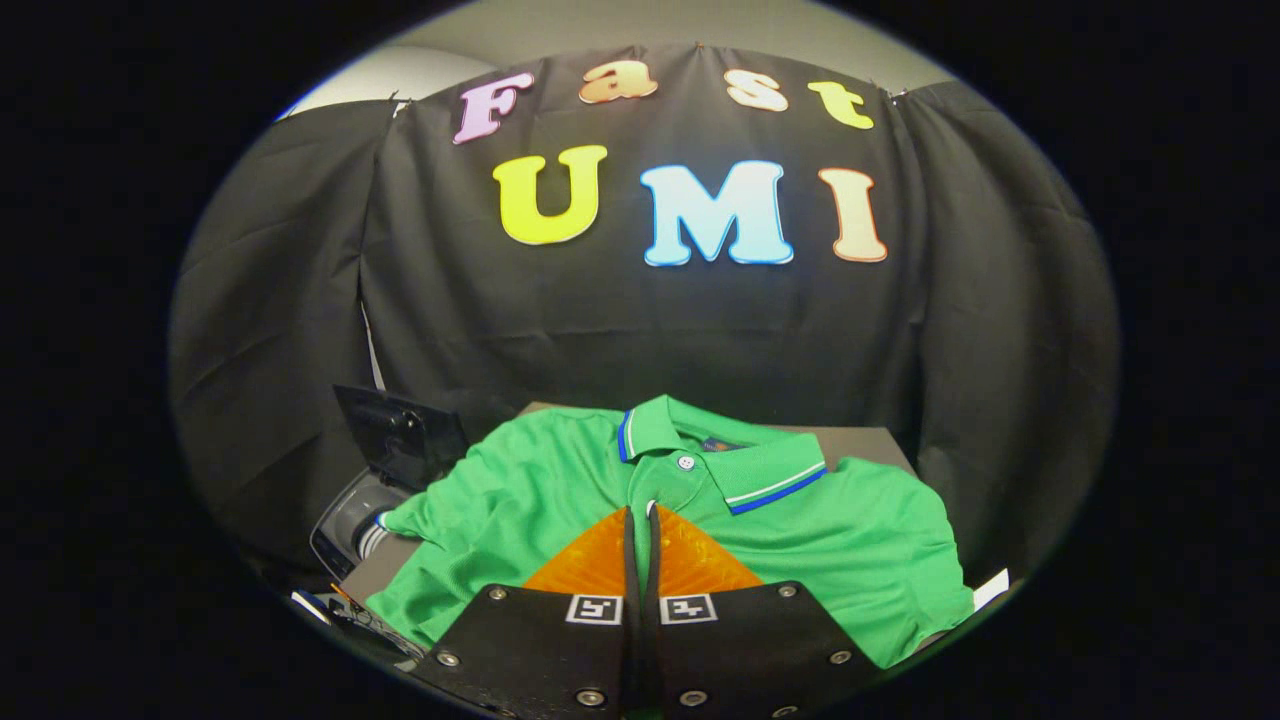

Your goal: Put the clothes into the washing machine and then close the washing machine lid.

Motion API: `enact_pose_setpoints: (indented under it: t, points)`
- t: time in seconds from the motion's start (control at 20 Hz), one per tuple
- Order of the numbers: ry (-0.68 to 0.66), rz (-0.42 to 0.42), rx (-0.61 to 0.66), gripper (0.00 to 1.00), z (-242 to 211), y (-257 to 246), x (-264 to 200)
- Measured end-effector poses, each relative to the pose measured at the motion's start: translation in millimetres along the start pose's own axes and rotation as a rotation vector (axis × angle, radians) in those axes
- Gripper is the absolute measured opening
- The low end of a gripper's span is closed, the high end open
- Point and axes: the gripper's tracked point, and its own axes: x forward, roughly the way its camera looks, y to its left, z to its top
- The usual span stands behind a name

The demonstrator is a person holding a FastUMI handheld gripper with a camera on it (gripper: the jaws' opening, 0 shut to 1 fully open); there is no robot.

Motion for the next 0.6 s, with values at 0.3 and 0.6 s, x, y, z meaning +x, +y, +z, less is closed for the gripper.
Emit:
enact_pose_setpoints:
  t: [0.3, 0.6]
  points:
    - [-0.217, 0.069, 0.026, 0.00, 44, 26, -26]
    - [-0.343, 0.135, 0.000, 0.00, 71, 68, -43]
